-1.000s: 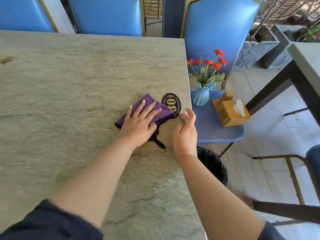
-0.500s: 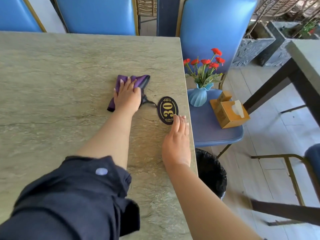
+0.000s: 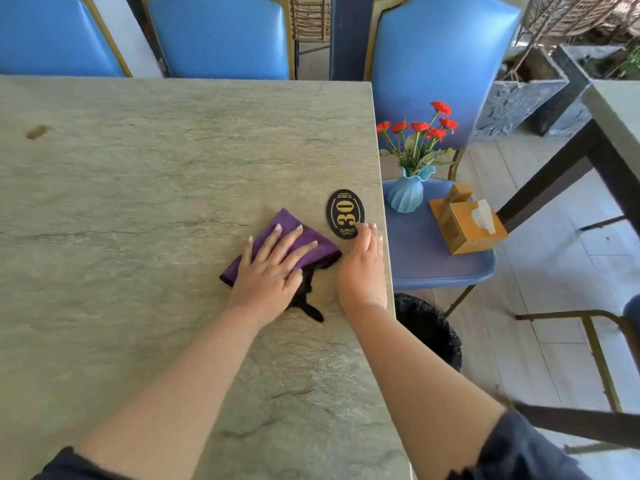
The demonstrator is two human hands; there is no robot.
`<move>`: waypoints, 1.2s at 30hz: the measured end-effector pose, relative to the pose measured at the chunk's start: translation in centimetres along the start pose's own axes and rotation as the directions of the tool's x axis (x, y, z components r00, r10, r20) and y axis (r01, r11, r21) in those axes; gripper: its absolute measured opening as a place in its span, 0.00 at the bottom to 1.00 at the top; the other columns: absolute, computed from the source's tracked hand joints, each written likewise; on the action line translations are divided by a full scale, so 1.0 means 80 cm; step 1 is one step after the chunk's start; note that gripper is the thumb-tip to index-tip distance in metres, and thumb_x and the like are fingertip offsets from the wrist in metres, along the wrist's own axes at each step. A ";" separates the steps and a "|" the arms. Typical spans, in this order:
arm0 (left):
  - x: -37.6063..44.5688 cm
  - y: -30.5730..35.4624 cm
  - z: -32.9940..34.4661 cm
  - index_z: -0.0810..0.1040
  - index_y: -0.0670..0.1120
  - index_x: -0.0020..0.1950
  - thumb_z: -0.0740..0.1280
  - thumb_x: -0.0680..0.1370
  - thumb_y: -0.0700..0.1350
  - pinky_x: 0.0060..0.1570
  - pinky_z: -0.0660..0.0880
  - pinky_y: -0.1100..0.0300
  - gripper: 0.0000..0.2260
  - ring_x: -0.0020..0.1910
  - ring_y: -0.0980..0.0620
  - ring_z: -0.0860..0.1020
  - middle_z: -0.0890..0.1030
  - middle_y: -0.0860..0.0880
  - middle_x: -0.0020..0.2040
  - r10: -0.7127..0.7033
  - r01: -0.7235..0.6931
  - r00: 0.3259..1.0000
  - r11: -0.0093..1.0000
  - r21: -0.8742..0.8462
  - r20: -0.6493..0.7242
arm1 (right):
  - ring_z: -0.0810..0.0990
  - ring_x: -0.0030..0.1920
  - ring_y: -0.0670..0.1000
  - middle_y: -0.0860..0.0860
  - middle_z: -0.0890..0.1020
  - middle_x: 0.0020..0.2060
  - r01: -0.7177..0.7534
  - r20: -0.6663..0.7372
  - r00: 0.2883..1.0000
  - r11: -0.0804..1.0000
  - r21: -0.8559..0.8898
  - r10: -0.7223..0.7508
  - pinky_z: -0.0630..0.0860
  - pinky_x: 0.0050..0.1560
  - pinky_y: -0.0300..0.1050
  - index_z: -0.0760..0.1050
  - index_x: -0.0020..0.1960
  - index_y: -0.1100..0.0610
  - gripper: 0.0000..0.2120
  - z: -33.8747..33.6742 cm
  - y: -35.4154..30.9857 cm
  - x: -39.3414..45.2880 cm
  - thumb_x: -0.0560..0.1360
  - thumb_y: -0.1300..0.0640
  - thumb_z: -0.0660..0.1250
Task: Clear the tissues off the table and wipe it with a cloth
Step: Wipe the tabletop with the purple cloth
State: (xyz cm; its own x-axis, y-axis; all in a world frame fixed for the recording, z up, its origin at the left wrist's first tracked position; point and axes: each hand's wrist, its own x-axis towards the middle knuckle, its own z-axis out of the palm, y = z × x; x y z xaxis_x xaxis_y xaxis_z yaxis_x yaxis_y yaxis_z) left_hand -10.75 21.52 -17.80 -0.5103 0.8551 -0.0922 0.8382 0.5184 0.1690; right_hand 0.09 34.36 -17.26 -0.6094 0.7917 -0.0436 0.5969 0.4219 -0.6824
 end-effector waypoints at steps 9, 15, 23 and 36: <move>-0.105 -0.030 0.005 0.45 0.67 0.75 0.45 0.78 0.58 0.74 0.44 0.39 0.24 0.78 0.54 0.45 0.46 0.61 0.78 0.066 -0.070 0.997 0.994 0.084 0.044 | 0.57 0.75 0.53 0.55 0.60 0.75 -0.074 0.059 0.996 0.980 0.186 0.064 0.56 0.75 0.51 0.56 0.75 0.57 0.31 -0.022 0.014 -0.101 0.74 0.72 0.51; -0.059 0.015 0.010 0.39 0.66 0.75 0.43 0.80 0.57 0.73 0.37 0.41 0.24 0.77 0.51 0.37 0.38 0.59 0.78 -0.301 0.299 0.952 0.953 0.037 0.059 | 0.53 0.77 0.52 0.53 0.57 0.77 -0.030 0.058 0.998 0.982 0.188 0.019 0.55 0.76 0.51 0.56 0.75 0.55 0.30 -0.016 0.021 -0.149 0.75 0.72 0.51; -0.222 -0.045 0.002 0.45 0.64 0.77 0.47 0.81 0.56 0.73 0.35 0.44 0.24 0.77 0.53 0.37 0.40 0.58 0.79 0.387 -0.412 0.899 0.907 0.093 0.205 | 0.51 0.77 0.56 0.54 0.57 0.77 -0.103 0.045 0.994 0.984 0.143 0.098 0.54 0.75 0.52 0.55 0.76 0.56 0.33 -0.004 0.008 -0.184 0.73 0.74 0.50; -0.226 -0.089 0.001 0.36 0.66 0.74 0.41 0.78 0.60 0.73 0.40 0.37 0.25 0.77 0.48 0.35 0.37 0.58 0.78 0.342 -0.364 0.925 0.923 0.129 0.165 | 0.68 0.68 0.60 0.55 0.72 0.65 -0.225 -0.169 0.945 0.932 0.286 0.280 0.69 0.62 0.50 0.66 0.67 0.55 0.23 0.055 -0.056 -0.255 0.74 0.70 0.51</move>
State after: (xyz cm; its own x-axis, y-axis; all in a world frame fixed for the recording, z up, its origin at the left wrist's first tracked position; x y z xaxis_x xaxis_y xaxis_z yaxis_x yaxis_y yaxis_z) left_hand -7.48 2.36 -17.46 -0.1538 0.9697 -0.1897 0.9837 0.1684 0.0633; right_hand 7.50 14.36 -16.51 -0.3205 0.9409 -0.1094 0.5443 0.0884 -0.8342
